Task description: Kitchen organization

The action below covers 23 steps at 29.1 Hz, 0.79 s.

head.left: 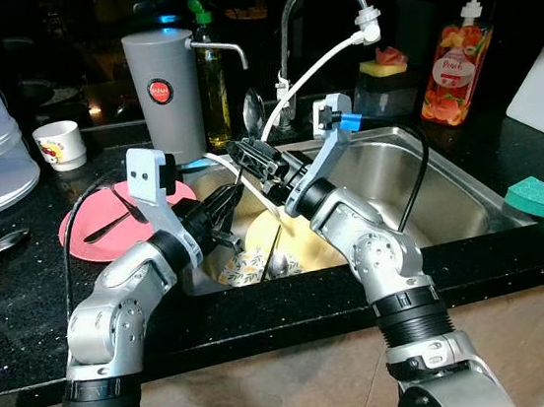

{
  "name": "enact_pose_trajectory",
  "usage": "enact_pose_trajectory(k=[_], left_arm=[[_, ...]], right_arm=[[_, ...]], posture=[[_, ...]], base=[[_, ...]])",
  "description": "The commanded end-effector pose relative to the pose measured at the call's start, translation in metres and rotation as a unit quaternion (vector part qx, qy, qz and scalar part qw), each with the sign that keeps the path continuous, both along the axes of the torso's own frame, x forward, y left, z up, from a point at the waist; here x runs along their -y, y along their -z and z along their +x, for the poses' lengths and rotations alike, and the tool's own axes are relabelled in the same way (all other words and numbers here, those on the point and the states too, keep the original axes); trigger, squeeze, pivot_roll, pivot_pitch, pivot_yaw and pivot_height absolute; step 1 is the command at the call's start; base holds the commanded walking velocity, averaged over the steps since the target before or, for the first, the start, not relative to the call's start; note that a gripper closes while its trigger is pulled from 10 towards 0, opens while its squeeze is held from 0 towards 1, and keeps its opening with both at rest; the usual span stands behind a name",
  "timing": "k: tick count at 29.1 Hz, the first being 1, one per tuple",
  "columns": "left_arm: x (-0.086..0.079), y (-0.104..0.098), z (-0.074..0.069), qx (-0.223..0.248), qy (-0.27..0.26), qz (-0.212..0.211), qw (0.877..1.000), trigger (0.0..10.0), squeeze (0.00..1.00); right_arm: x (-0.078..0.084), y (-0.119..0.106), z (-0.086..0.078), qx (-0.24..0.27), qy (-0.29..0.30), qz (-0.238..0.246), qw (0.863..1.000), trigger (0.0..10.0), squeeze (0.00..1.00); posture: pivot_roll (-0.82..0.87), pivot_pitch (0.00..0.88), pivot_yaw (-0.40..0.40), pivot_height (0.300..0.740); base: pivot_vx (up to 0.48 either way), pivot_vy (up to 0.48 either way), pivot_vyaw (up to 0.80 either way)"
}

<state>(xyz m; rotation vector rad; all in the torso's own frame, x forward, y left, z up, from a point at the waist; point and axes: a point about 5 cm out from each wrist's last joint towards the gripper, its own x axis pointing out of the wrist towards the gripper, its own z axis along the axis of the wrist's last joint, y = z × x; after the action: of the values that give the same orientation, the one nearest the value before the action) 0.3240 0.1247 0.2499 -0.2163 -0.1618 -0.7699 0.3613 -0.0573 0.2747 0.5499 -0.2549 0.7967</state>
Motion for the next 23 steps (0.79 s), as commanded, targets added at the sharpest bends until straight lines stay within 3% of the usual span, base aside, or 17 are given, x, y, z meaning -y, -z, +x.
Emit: enact_pose_trajectory(k=[1,17,18,19,20,23], left_arm=[[-0.001,-0.002,-0.002,0.004,0.002,0.006,1.000,0.0,0.00],[-0.001,0.001,-0.002,0.003,-0.001,0.020,1.000,0.0,0.00],[-0.002,0.001,0.000,0.000,-0.011,0.024,1.000,5.4,0.00],[-0.003,0.002,0.002,0.002,-0.022,0.028,0.999,10.0,0.21],[-0.005,0.002,0.003,0.001,-0.032,0.030,0.999,10.0,1.00],[-0.014,0.004,0.008,0.001,-0.074,0.046,0.996,10.0,1.00]], right_arm=[[0.001,-0.001,-0.001,-0.002,-0.002,0.006,1.000,0.0,0.00],[0.008,-0.001,0.002,-0.006,0.014,0.025,1.000,0.0,0.00],[0.010,-0.001,0.003,-0.008,0.022,0.028,0.999,0.0,0.00],[0.012,-0.001,0.005,-0.010,0.032,0.030,0.999,0.0,0.00],[0.015,-0.001,0.007,-0.011,0.043,0.032,0.998,0.0,0.00],[0.030,0.003,0.016,0.002,0.111,0.006,0.994,0.0,0.00]], posture=[[0.05,0.026,-0.004,0.740],[0.05,0.004,-0.006,0.740],[0.05,0.004,-0.006,0.740],[0.05,0.004,-0.006,0.740],[0.05,0.004,-0.006,0.740],[0.05,0.000,-0.006,0.740]], base=[[0.000,0.000,0.00],[0.000,0.000,0.00],[0.000,0.000,0.00],[0.000,0.000,0.00],[0.000,0.000,0.00],[0.000,0.000,0.00]])
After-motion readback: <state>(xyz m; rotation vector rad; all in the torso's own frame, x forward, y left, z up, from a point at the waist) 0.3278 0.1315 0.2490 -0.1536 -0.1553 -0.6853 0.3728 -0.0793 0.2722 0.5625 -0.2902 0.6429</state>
